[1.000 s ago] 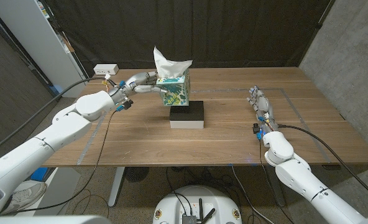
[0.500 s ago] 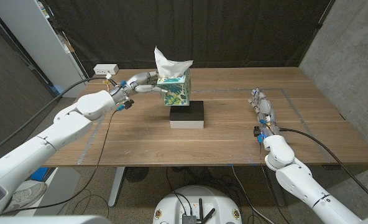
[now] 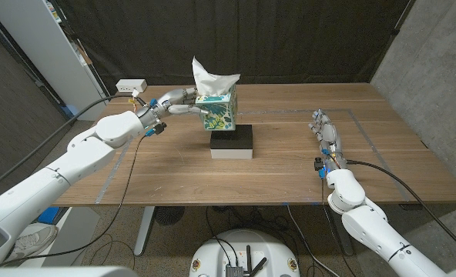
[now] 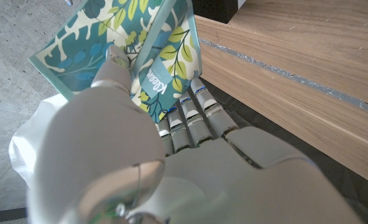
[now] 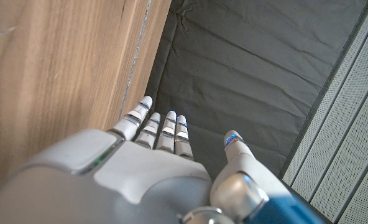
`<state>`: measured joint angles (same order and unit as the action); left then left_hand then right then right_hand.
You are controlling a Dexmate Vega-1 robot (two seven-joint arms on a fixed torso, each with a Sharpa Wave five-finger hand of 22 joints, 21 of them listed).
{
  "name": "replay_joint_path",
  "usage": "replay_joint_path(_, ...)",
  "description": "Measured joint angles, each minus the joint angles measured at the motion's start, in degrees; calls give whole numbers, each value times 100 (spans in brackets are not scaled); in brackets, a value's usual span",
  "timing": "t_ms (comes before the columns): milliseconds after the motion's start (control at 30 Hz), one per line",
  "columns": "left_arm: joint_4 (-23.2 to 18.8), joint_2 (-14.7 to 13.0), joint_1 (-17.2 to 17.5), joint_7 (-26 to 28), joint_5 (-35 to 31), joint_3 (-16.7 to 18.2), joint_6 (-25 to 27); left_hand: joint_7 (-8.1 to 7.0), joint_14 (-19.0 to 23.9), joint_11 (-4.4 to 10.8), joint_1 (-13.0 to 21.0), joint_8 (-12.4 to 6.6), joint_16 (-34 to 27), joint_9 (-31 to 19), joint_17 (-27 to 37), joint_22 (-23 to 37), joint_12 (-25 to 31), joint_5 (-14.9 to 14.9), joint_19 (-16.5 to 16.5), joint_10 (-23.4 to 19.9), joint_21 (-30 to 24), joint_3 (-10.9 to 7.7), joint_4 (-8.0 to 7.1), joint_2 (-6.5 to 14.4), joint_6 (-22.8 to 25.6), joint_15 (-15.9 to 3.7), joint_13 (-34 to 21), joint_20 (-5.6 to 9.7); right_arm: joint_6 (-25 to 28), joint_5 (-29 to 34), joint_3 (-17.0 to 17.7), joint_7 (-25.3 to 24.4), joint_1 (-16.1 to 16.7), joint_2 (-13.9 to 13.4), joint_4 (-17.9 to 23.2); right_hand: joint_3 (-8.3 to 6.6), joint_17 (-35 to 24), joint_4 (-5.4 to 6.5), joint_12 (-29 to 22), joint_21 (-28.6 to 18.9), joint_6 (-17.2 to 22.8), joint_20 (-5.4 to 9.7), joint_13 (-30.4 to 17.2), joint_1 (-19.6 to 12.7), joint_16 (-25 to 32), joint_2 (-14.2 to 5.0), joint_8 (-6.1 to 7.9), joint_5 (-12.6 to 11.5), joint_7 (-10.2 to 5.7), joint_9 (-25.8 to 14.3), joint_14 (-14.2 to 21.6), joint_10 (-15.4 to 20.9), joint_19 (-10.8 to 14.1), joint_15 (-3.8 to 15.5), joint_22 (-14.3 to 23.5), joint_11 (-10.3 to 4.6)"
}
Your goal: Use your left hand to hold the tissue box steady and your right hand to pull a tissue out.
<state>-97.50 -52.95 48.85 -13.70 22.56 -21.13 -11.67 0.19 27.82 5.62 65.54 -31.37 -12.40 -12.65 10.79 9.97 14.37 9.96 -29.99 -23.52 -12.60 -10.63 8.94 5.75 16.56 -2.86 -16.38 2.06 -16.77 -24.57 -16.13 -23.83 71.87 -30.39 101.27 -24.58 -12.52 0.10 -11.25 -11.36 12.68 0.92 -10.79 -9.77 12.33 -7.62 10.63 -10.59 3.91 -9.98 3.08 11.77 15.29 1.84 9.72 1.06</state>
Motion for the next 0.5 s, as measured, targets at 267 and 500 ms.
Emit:
replay_joint_path(267, -5, 0, -3, -2, -1, -6, 19, 0, 31, 0, -30, 0, 4, -17, -1, 4, 0, -4, 0, 0, 0, -8, 8, -31, 0, 31, 0, 0, 74, -37, 19, 36, 1, -13, 70, -7, 2, -36, 0, 0, 0, 0, 0, -53, 0, -54, 0, 0, 0, 0, 0, -10, 0, 0, 0, 29)
replay_joint_path(500, -9, 0, -1, -1, -1, -8, 20, 0, 31, 0, -30, -3, 4, -30, 3, 5, 0, -5, 1, 0, 0, -16, 0, -31, 0, 31, 1, -1, 242, -165, 50, 92, -17, -68, 224, -26, 1, -54, 0, 0, 0, -2, 0, -53, 0, -54, 0, 0, 0, 0, 1, -10, 2, 0, 0, 29)
